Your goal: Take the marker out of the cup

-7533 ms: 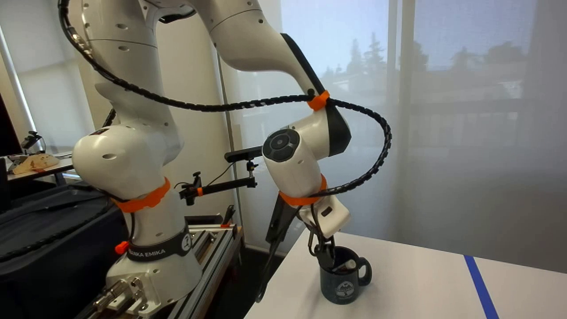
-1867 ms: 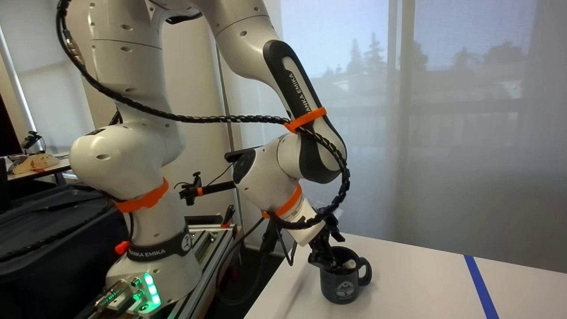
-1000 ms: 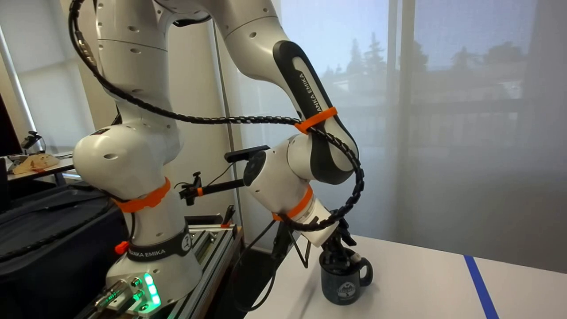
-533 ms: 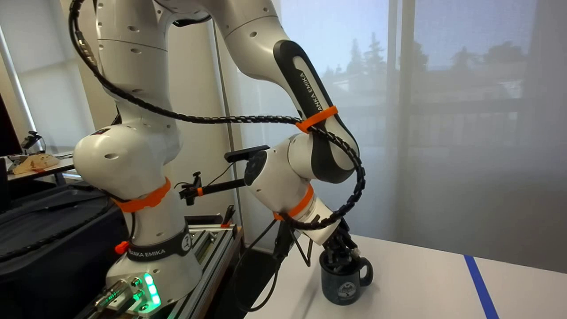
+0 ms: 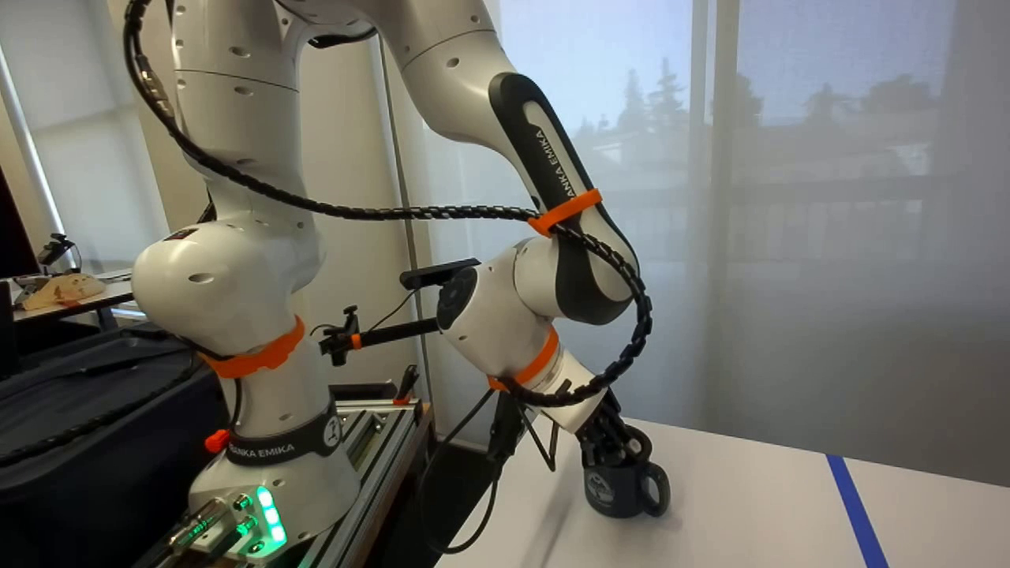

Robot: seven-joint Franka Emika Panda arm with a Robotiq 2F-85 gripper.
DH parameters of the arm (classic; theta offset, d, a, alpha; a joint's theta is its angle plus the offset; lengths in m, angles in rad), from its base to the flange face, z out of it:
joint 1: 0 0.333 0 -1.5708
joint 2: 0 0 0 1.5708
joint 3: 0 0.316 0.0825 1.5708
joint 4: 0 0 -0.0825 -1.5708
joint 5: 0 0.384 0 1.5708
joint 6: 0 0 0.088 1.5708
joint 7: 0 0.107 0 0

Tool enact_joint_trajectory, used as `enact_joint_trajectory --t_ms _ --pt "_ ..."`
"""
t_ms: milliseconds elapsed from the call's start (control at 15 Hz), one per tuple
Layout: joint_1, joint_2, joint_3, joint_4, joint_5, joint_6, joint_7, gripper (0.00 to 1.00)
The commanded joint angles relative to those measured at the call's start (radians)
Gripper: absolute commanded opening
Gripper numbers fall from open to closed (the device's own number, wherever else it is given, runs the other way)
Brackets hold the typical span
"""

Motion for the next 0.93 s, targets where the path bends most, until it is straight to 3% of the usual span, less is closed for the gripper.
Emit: enact_joint_trajectory --t_ms 0,867 --pt "0.02 -0.003 -0.001 -0.004 -0.004 -0.003 -0.002 0.05" --pt "0.029 -0.093 0.03 0.004 -0.005 0.014 0.038 0.05"
